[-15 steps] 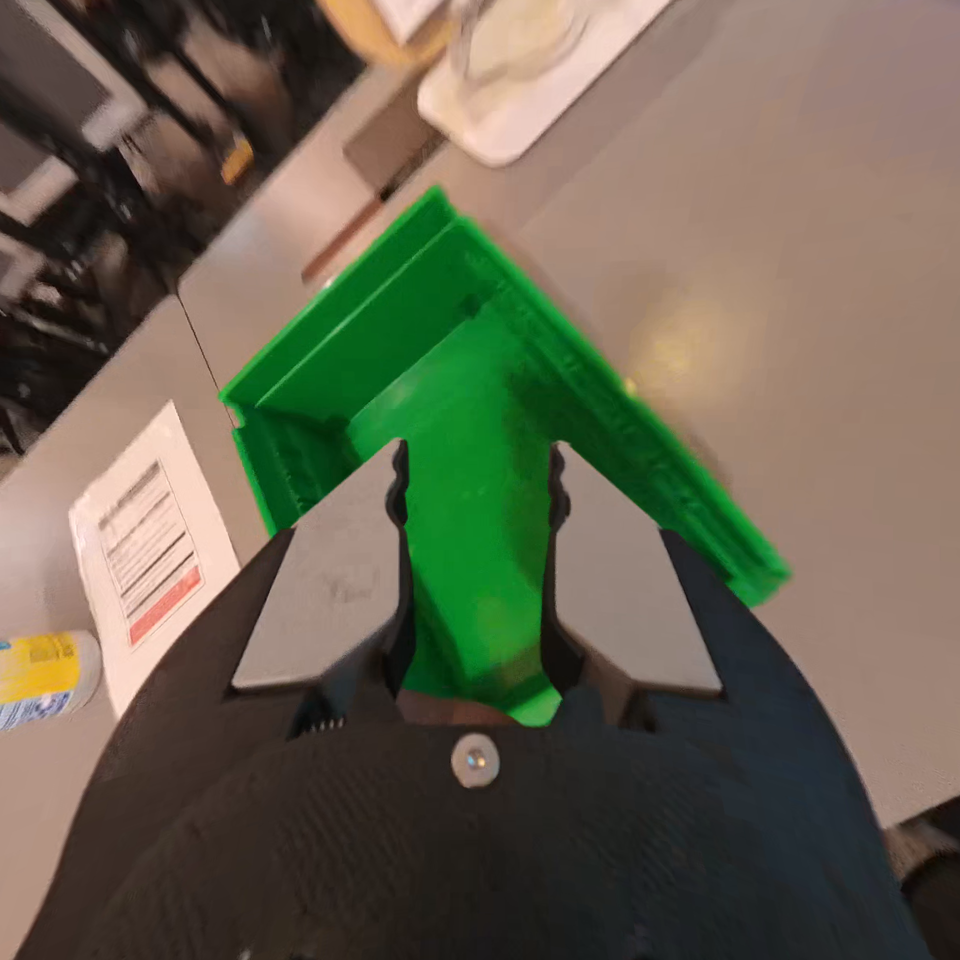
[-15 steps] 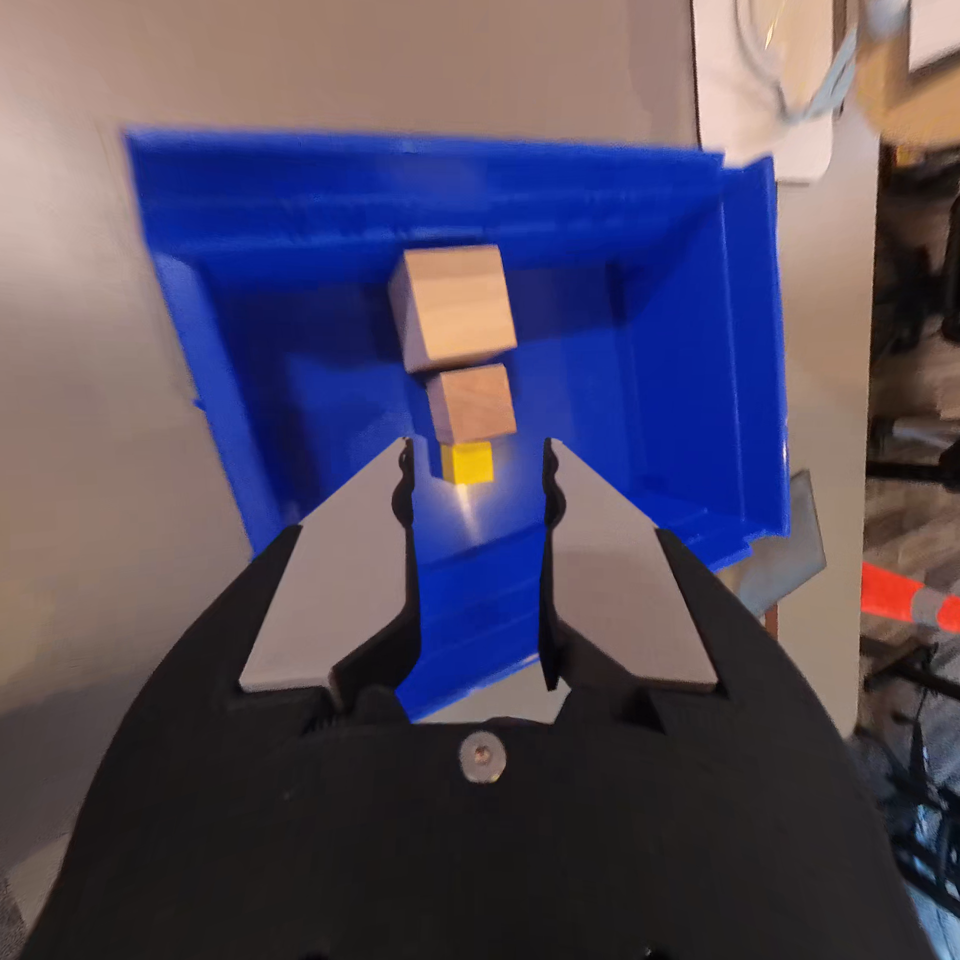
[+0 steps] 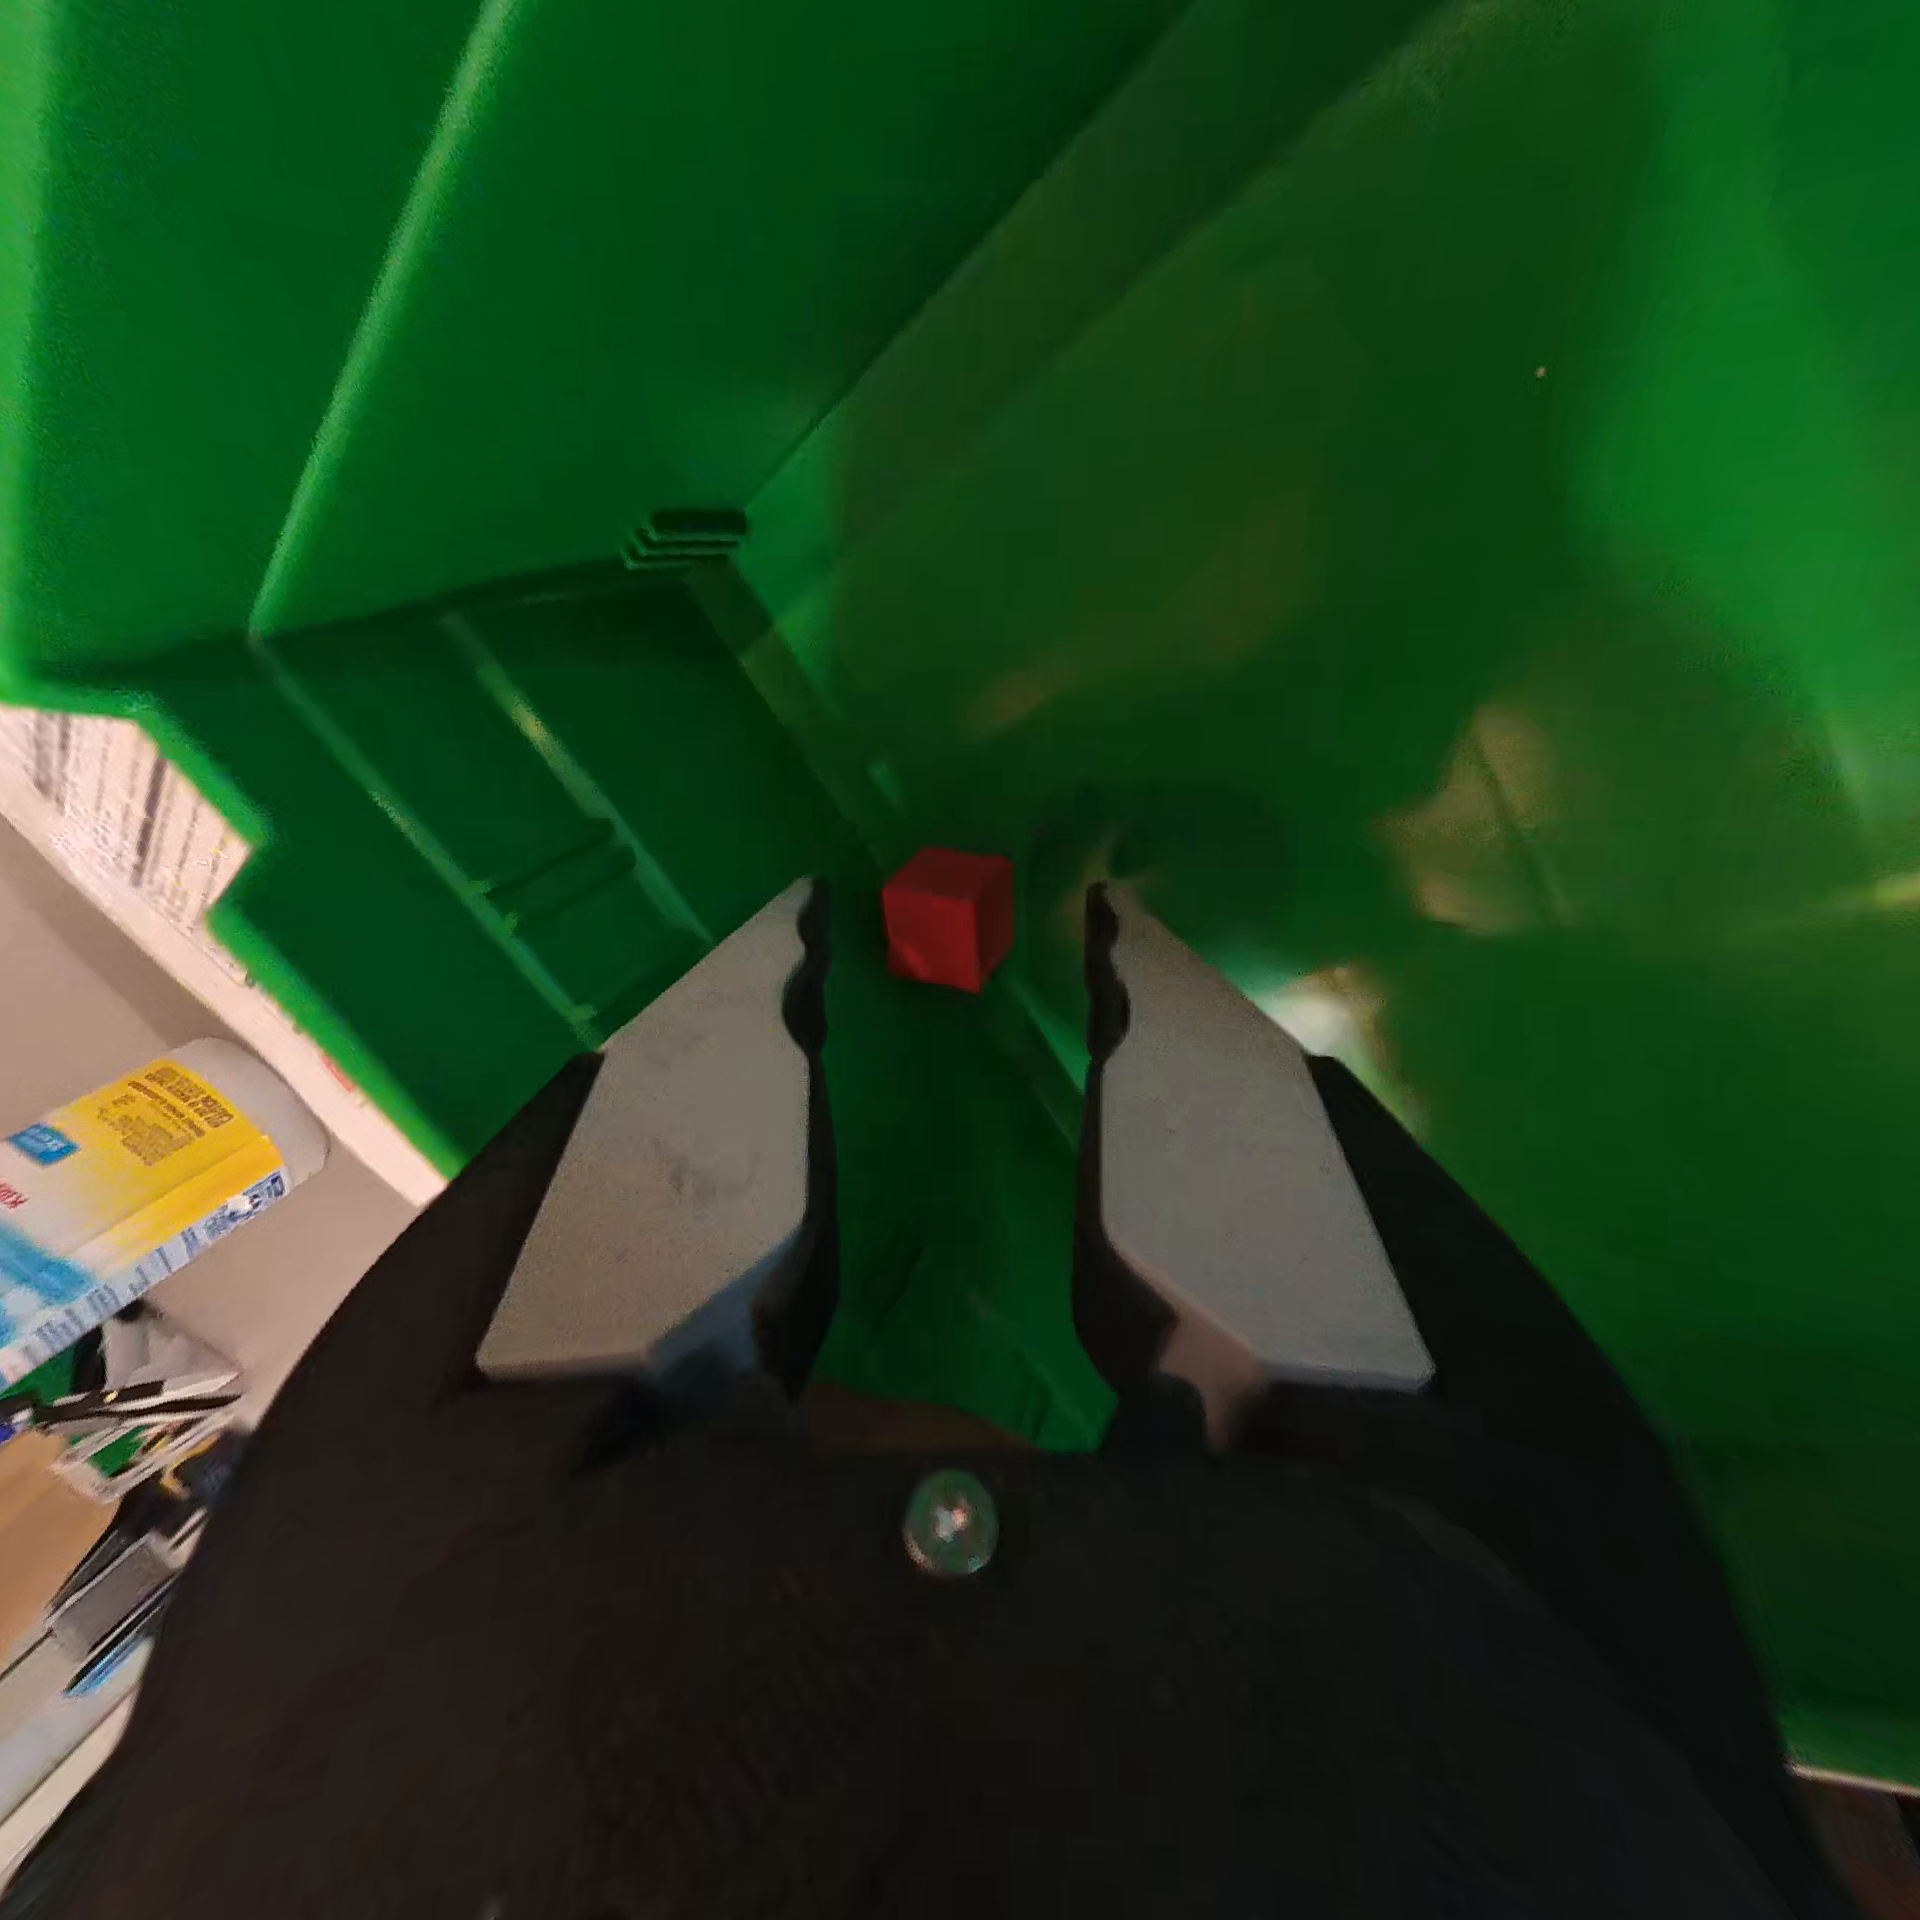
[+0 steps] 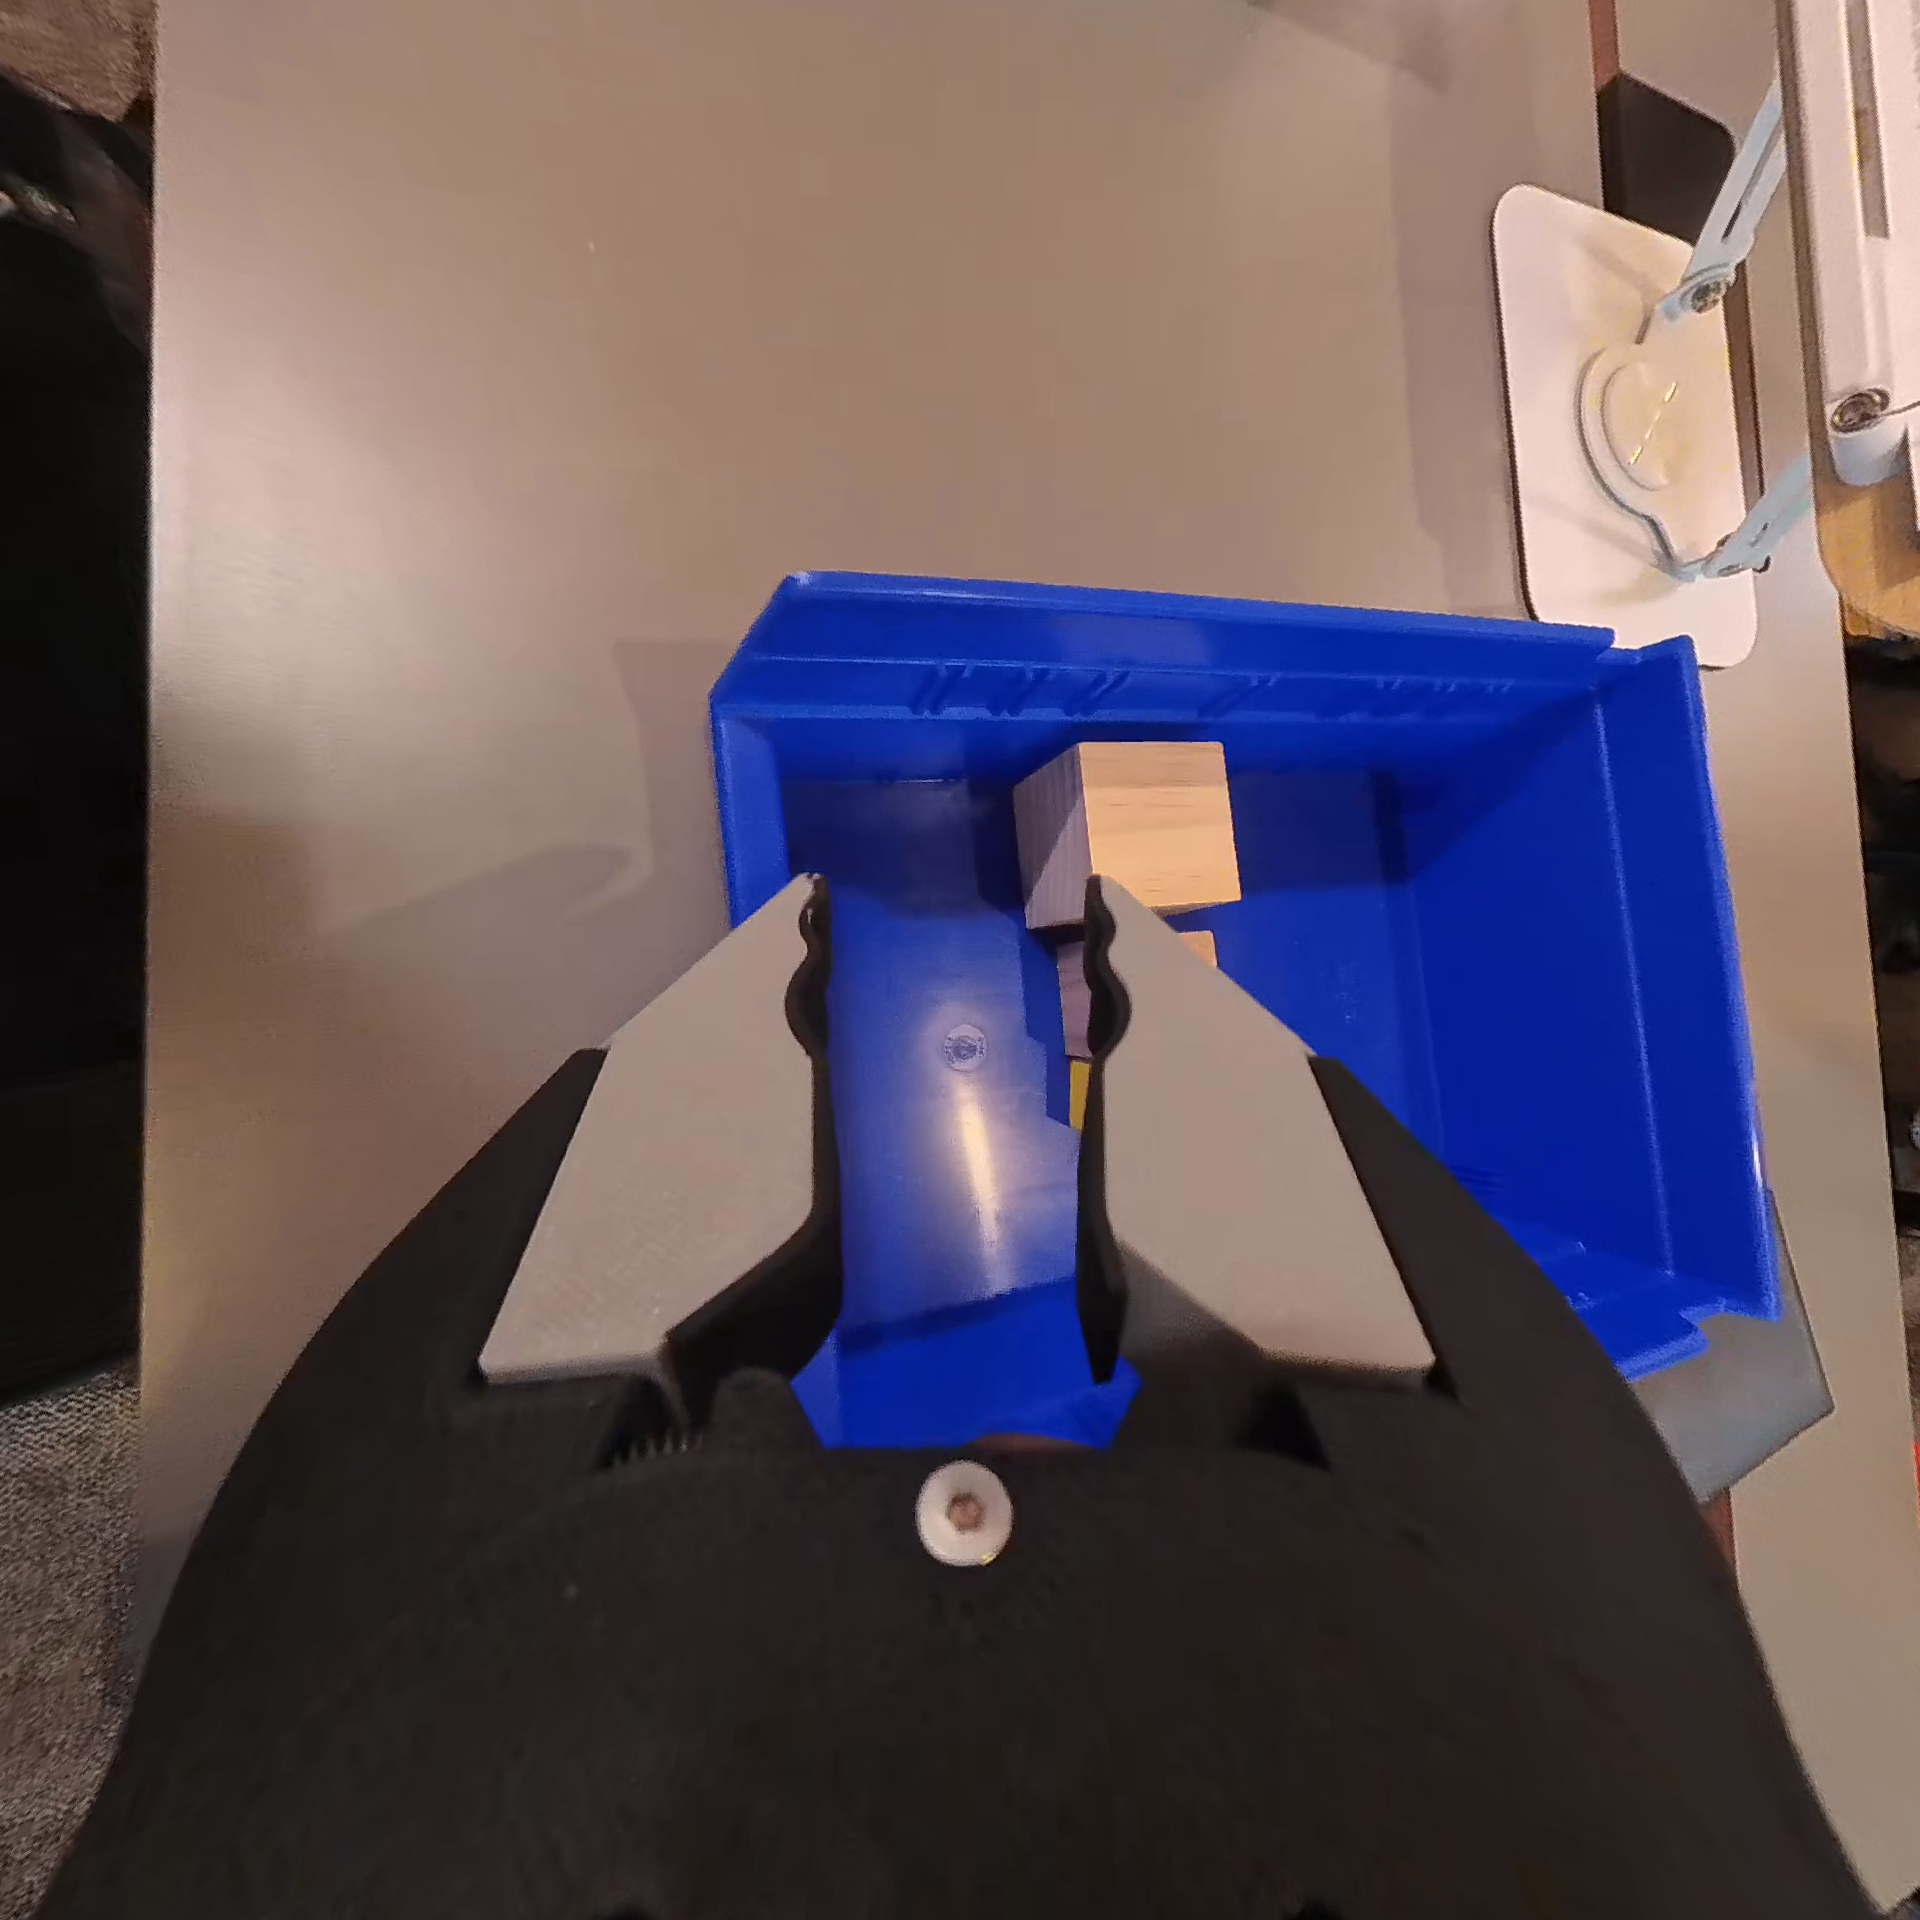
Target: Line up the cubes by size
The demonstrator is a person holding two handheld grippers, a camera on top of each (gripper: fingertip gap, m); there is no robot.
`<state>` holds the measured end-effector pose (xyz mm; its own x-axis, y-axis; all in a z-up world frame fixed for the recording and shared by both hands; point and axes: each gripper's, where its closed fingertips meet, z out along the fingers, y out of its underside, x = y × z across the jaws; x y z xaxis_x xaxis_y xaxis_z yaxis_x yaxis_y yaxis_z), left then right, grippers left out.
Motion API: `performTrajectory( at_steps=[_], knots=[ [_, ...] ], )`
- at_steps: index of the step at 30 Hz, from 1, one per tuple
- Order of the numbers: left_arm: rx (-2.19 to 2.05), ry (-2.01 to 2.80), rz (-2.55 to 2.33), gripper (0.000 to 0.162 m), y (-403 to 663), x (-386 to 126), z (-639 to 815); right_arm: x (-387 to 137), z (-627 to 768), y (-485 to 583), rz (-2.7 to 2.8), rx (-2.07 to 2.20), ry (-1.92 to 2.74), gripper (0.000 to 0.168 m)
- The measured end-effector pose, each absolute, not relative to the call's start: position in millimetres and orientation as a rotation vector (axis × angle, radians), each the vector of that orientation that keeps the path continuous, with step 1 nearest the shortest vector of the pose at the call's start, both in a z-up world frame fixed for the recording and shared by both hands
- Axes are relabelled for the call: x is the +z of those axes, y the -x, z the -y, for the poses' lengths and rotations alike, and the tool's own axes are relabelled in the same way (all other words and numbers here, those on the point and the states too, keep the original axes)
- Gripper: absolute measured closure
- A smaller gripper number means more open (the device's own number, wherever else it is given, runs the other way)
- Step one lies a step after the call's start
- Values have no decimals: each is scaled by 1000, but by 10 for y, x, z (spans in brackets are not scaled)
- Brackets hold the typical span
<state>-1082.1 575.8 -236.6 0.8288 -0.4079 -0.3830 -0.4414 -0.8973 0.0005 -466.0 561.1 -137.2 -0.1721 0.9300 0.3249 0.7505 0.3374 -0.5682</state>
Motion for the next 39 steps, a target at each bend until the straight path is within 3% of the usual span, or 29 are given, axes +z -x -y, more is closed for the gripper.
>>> performTrajectory(
  at_steps=[2,8,18,23,30,39],
  knots=[
    [565,2995,-658,115,10857,-2431,-5707,-1346,-5572,4666,1977,385,1453,121],
    [310,3141,-586,146,10675,-2497,-5470,-1335,-5446,4672,1996,382,1412,122],
    [353,3119,-604,109,10642,-2382,-5230,-1241,-5266,4708,1998,379,1359,123],
    [368,3089,-492,111,10709,-2449,-5220,-1184,-5171,4731,1986,410,1330,124],
    [417,2987,-733,138,10764,-2473,-5252,-1250,-5066,4738,2008,464,1332,124],
    [279,2709,-831,142,10429,-2207,-5353,-1216,-4750,5020,1973,689,1288,124]
  ],
)
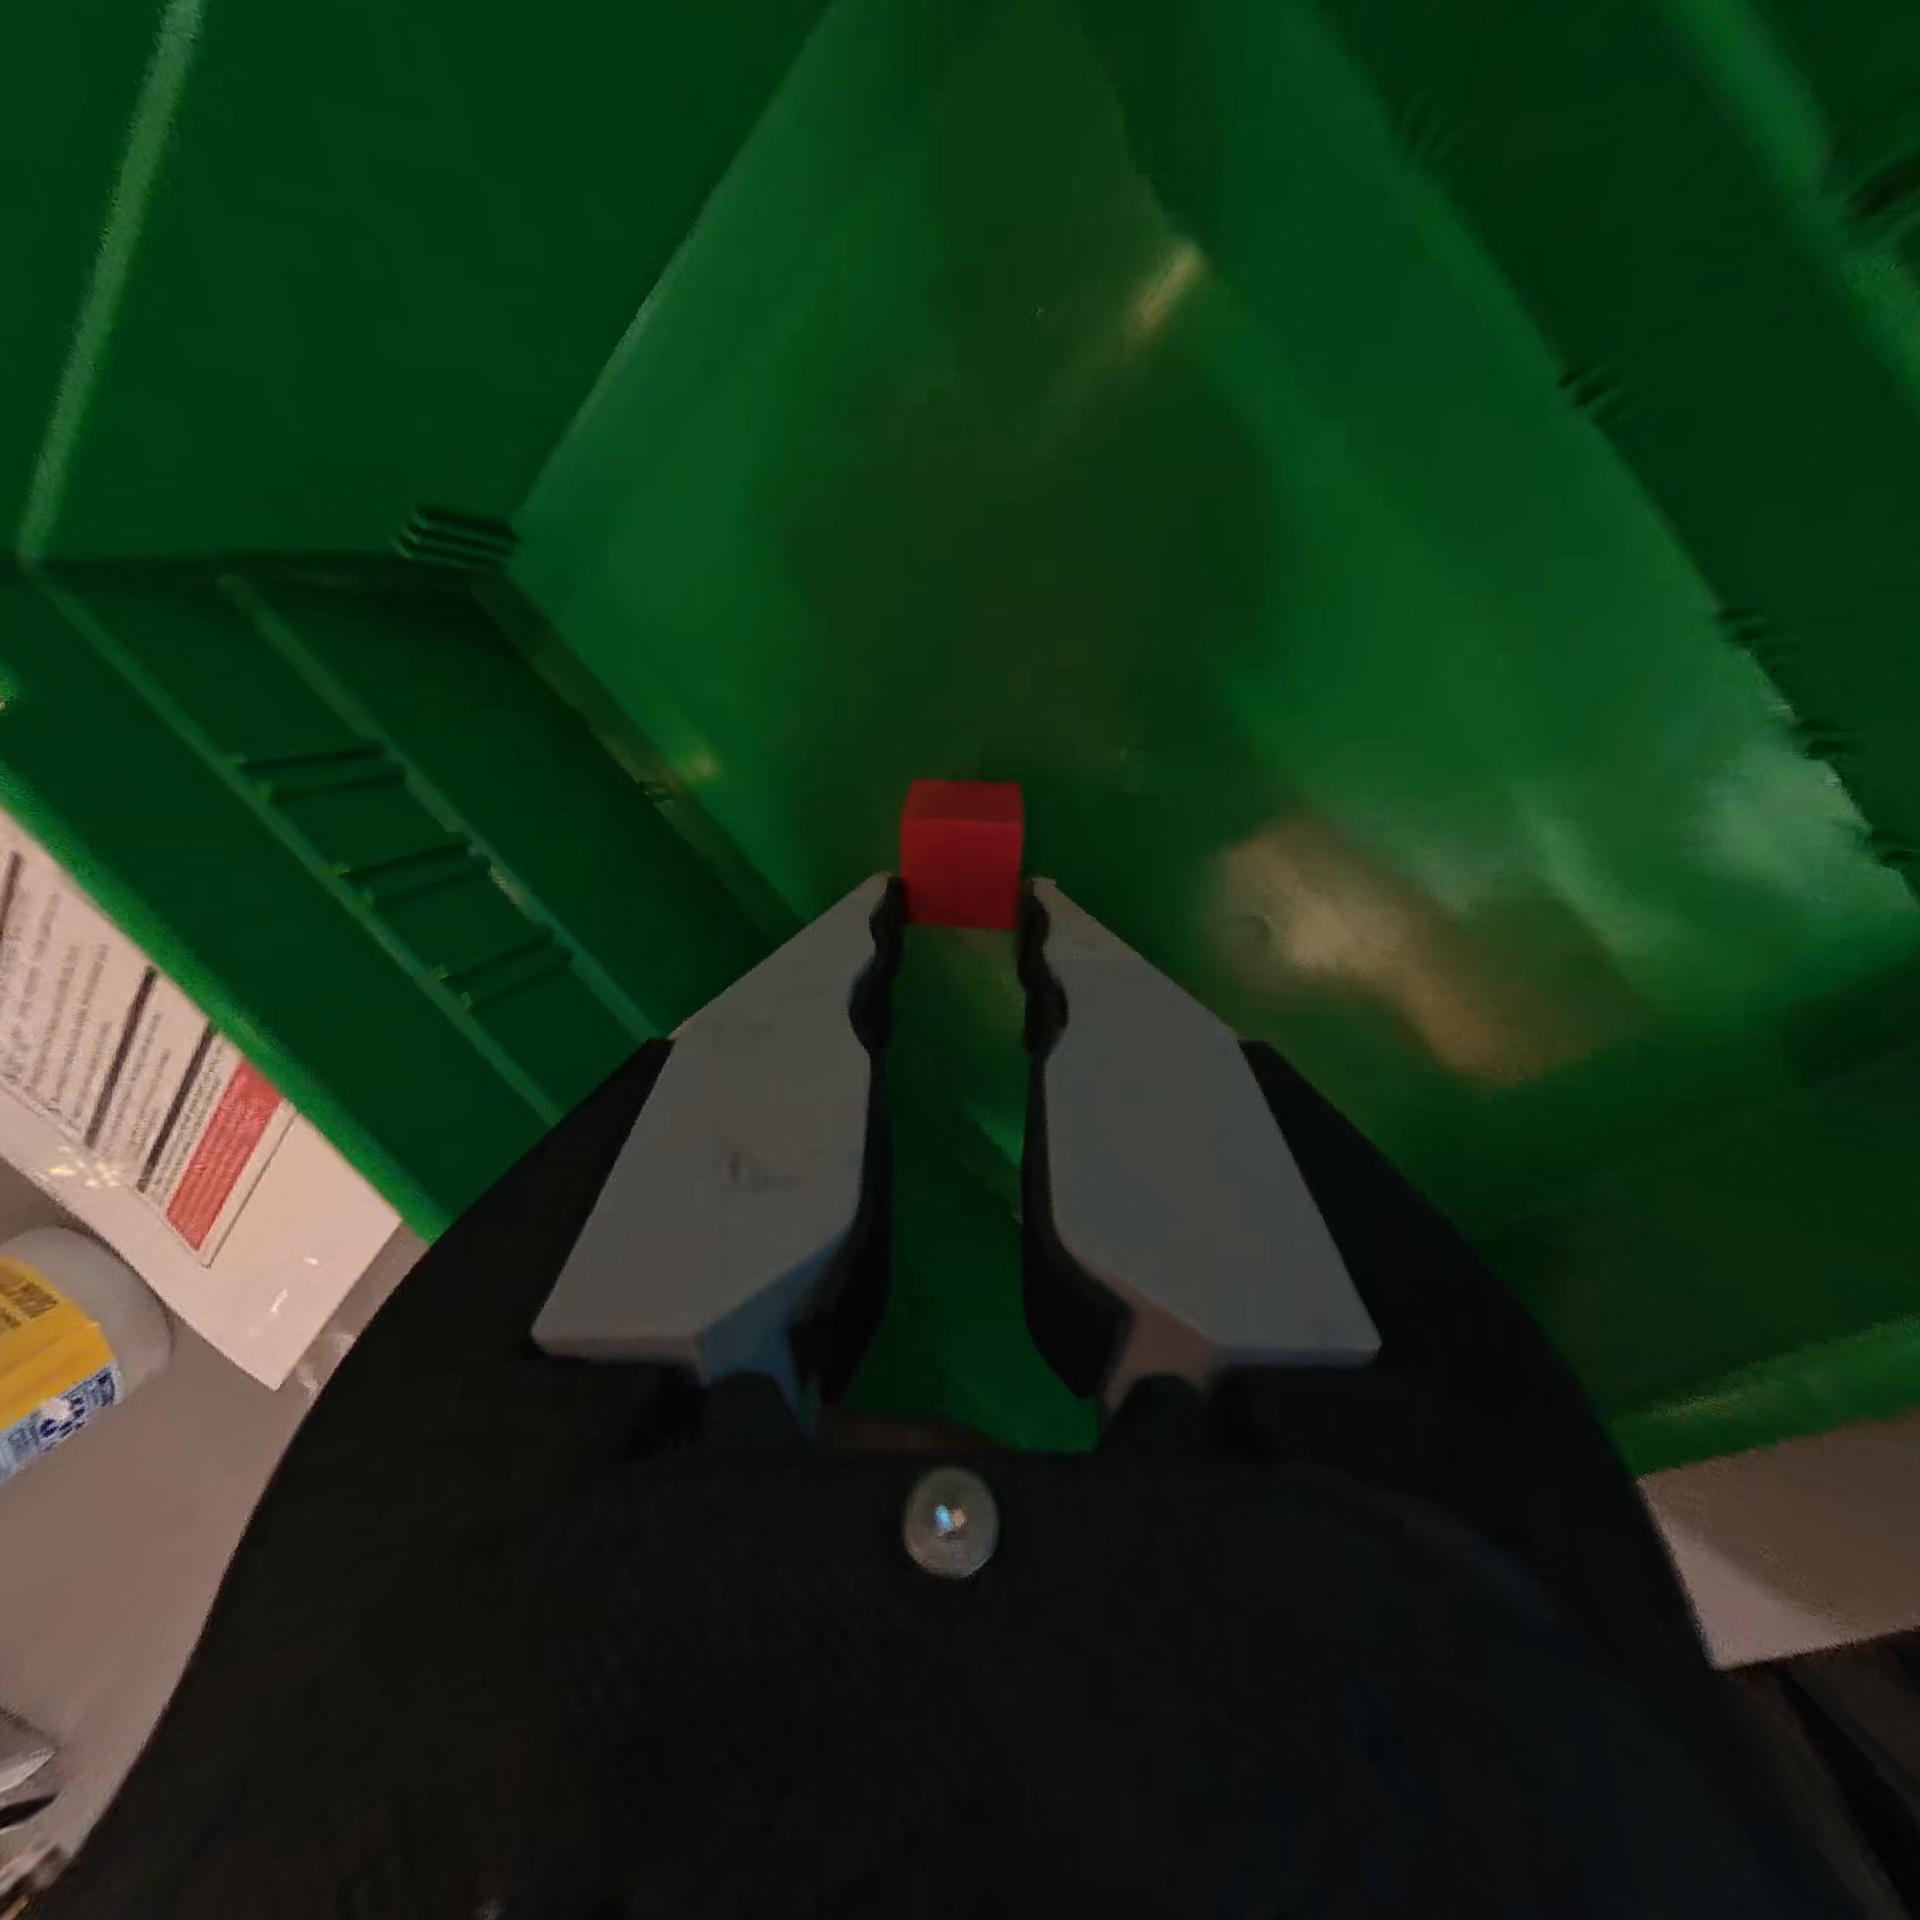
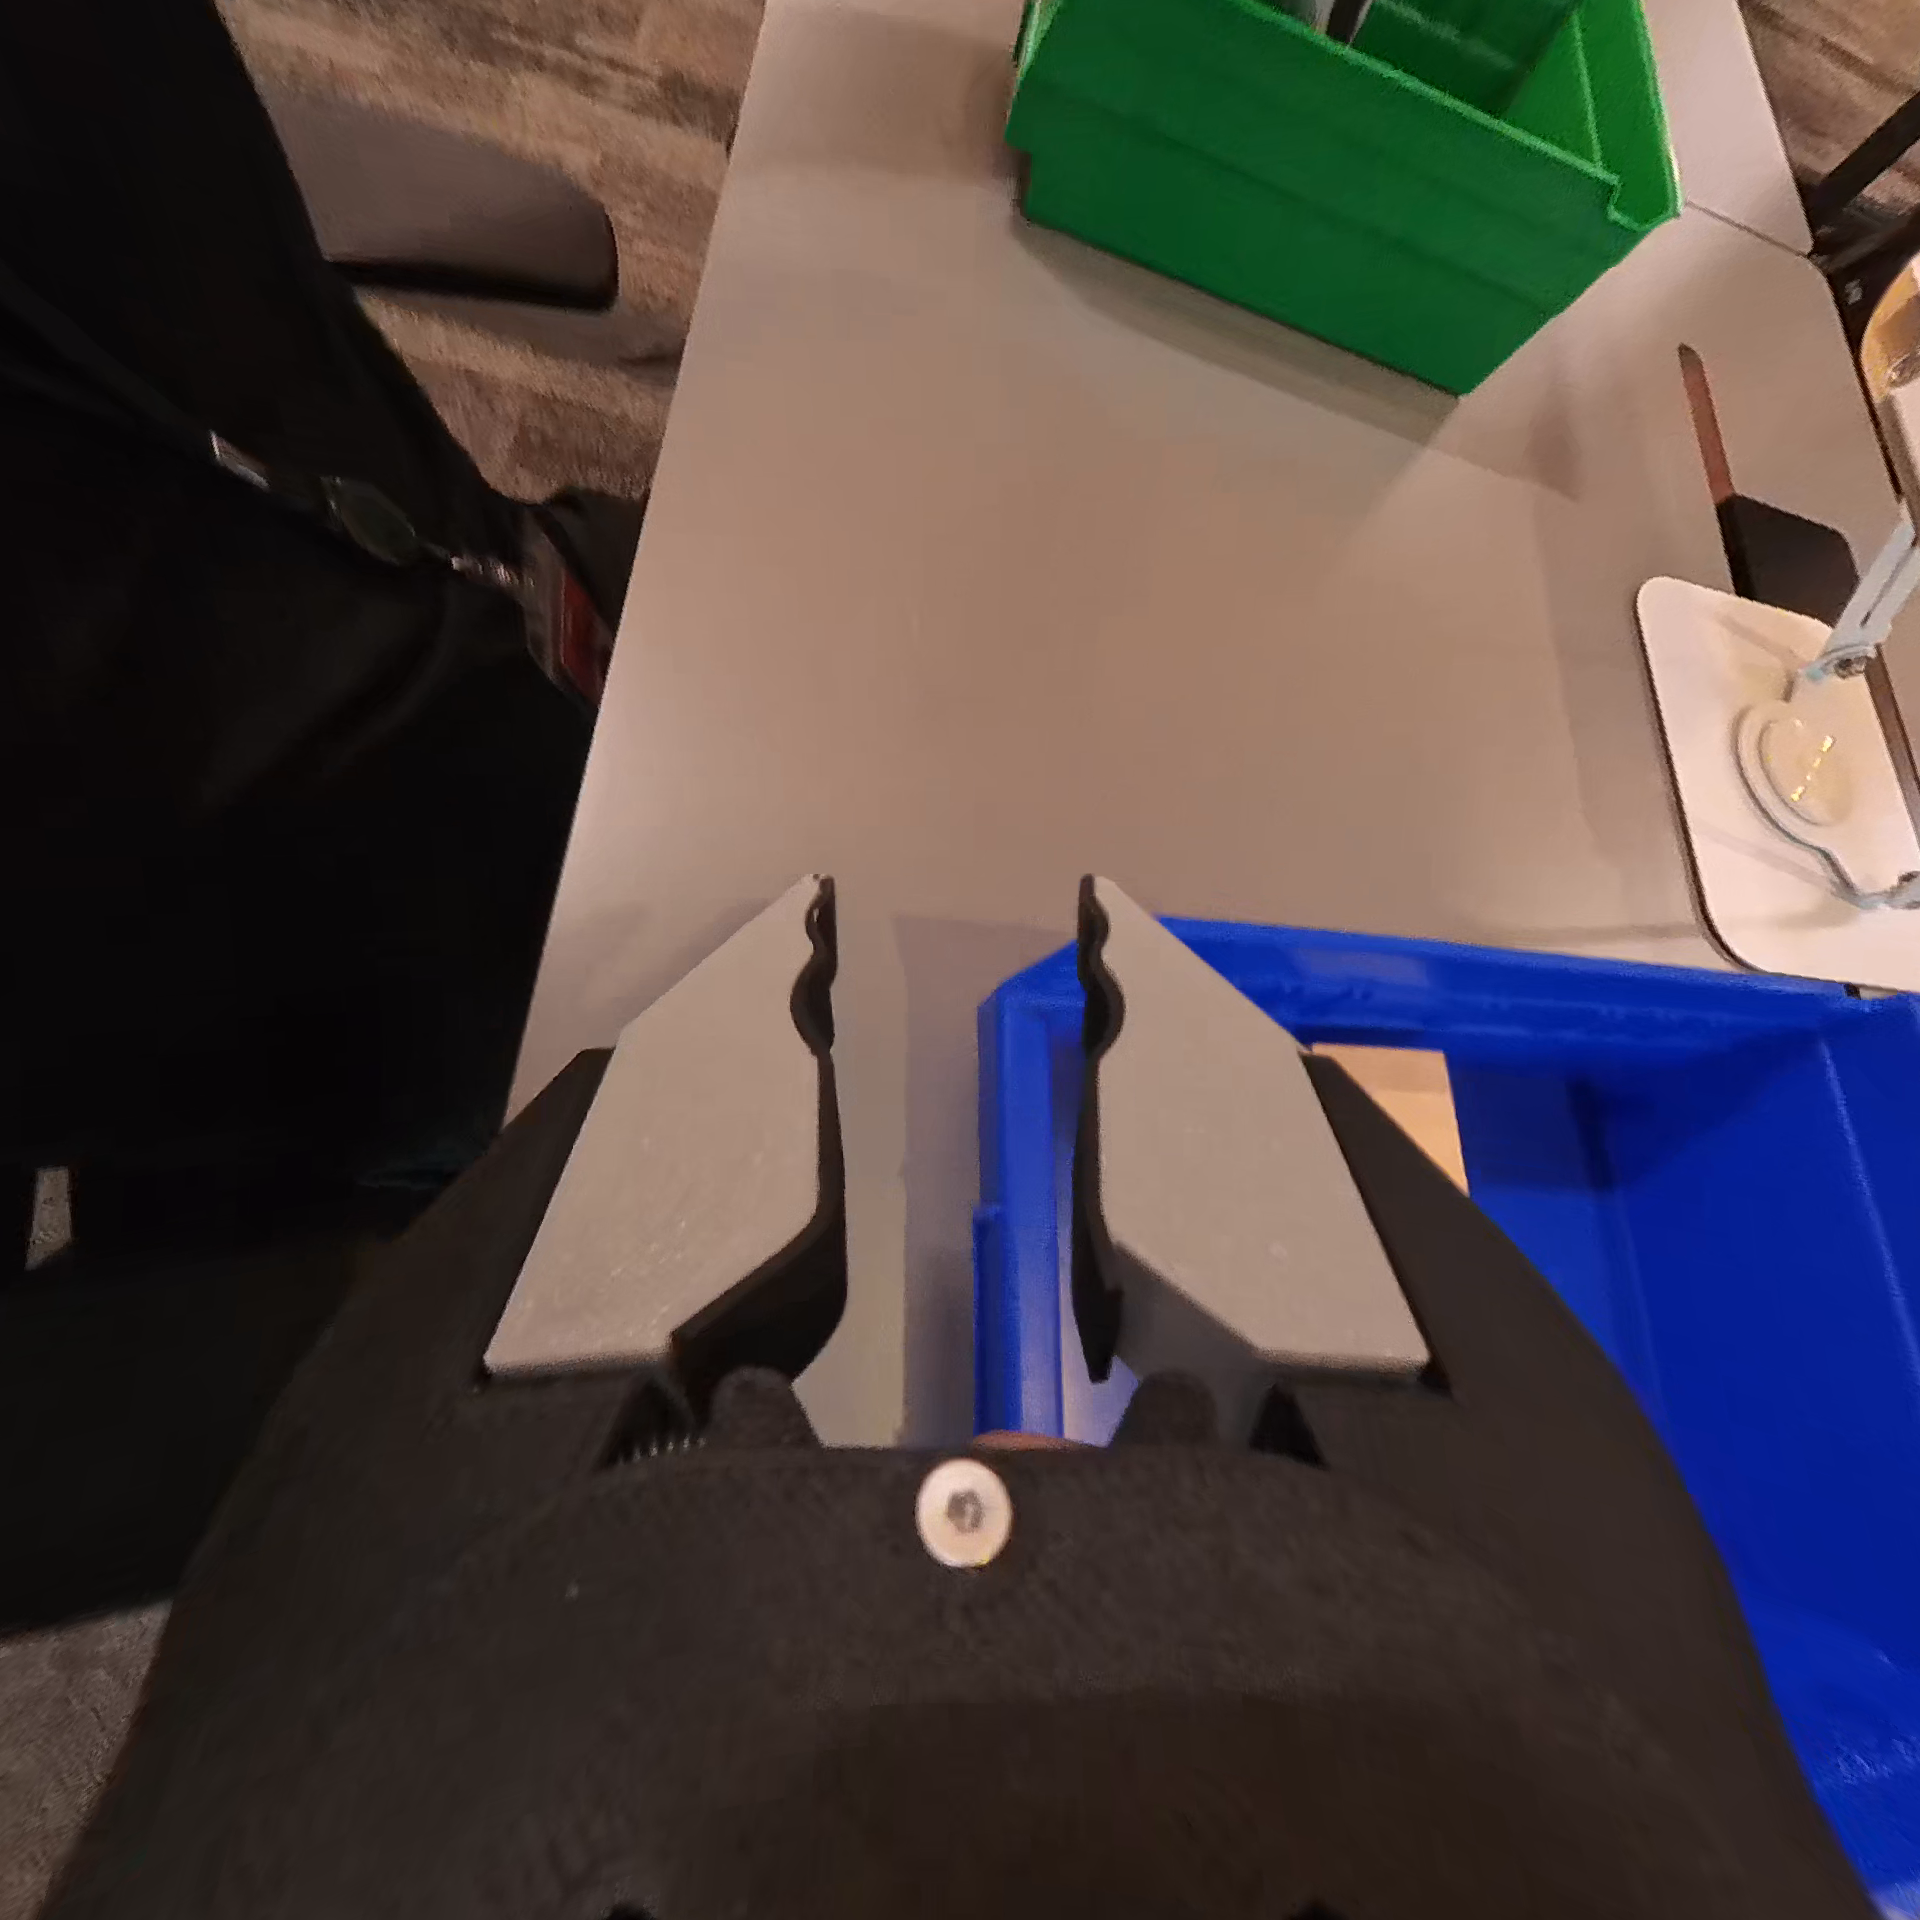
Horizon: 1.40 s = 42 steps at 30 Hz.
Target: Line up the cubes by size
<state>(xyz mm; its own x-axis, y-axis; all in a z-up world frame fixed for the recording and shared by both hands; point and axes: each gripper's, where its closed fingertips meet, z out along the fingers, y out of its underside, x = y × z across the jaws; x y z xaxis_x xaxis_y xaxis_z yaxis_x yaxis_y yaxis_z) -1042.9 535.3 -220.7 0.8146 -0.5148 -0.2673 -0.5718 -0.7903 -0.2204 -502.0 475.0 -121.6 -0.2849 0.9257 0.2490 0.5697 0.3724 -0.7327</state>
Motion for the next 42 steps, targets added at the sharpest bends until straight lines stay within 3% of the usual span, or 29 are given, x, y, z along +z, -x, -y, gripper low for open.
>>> performTrajectory(
  at_steps=[8,15,17,19,22,24,26,33,39,42],
  knots=[
    [208,2278,-786,143,9838,-1628,-5249,-846,-4585,5818,1686,1018,1426,119],
    [45,1574,-972,143,8288,-677,-4663,-467,-4313,6672,1369,1977,1599,120],
    [-2,1432,-1035,143,7840,-577,-4437,-443,-4351,6860,1308,2106,1585,133],
    [5,1332,-1054,143,7550,-514,-4310,-420,-4382,7009,1228,2158,1562,135],
    [-21,1265,-1057,143,7299,-488,-4200,-461,-4275,7140,1241,2192,1592,119],
    [-36,1245,-1057,143,7214,-503,-4162,-441,-4217,7175,1250,2209,1572,122],
    [-52,1224,-1042,143,7167,-487,-4138,-421,-4166,7187,1265,2229,1546,137],
    [-104,1231,-1022,143,7102,-503,-4176,-394,-4056,7184,1290,2329,1481,149],
    [-125,1270,-1003,142,7074,-560,-4211,-435,-4127,7126,1288,2240,1503,150],
    [-166,1301,-933,149,7114,-547,-4199,-371,-4296,6900,1310,2080,1510,150]
  ],
)
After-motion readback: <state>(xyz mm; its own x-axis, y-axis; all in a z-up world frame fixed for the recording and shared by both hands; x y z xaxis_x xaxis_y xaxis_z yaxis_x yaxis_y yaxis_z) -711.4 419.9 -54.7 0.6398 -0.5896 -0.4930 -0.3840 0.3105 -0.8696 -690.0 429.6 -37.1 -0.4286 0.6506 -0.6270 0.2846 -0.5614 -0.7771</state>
